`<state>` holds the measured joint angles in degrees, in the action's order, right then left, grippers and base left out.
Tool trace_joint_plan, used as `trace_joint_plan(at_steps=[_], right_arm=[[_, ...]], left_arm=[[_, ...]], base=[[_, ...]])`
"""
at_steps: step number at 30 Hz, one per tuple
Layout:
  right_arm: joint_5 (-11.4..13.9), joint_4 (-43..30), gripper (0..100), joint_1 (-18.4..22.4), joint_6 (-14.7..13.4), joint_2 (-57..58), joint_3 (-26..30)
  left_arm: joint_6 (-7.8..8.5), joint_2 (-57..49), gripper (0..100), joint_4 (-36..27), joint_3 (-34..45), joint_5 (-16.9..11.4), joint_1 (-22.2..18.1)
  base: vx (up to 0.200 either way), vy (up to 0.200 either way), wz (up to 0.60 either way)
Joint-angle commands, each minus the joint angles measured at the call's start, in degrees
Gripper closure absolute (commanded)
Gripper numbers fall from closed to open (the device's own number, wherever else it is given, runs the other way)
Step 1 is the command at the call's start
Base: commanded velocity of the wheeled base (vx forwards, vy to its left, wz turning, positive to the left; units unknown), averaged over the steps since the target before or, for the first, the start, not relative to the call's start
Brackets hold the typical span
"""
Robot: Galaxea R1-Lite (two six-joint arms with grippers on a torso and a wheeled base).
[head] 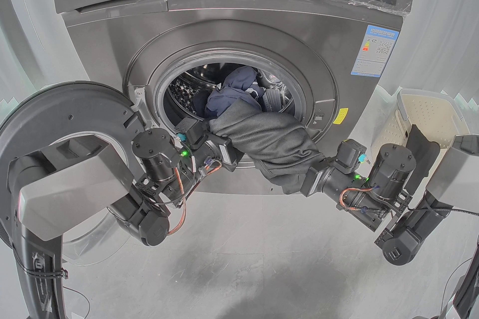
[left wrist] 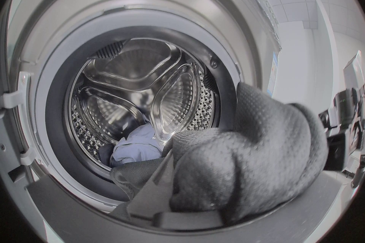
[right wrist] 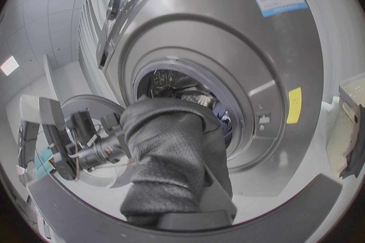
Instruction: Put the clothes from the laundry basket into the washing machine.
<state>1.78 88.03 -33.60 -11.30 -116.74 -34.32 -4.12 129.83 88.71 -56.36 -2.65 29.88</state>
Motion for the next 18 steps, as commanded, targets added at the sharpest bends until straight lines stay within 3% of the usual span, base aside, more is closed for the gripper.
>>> trace_joint_plan(at_steps=[1, 7, 8, 14, 18], right_arm=[[0.15, 0.21, 100, -0.15, 0.05, -3.5, 0.48], [0.33, 0.21, 100, -0.42, 0.23, -3.32, -0.05], [0.33, 0.21, 0, -0.42, 0.23, -3.32, -0.05], [0.68, 0.21, 0, -1.47, 0.93, -1.65, 1.36], [2.44, 0.21, 0, -2.44, 3.04, 0.63, 7.07]], left_arm=[[-0.27, -4.15, 100, 0.15, 3.27, -0.17, 0.88], [-0.45, -4.67, 100, 0.15, 5.47, -0.34, 0.88], [-0.45, -4.67, 100, 0.15, 5.47, -0.34, 0.88], [-0.54, -6.34, 100, 0.23, 8.81, -0.61, 1.15], [-1.42, -11.18, 100, 0.23, 15.58, -1.05, 2.03]], base=[[0.0, 0.0, 0.0], [0.0, 0.0, 0.0], [0.0, 0.0, 0.0], [0.0, 0.0, 0.0], [0.0, 0.0, 0.0]])
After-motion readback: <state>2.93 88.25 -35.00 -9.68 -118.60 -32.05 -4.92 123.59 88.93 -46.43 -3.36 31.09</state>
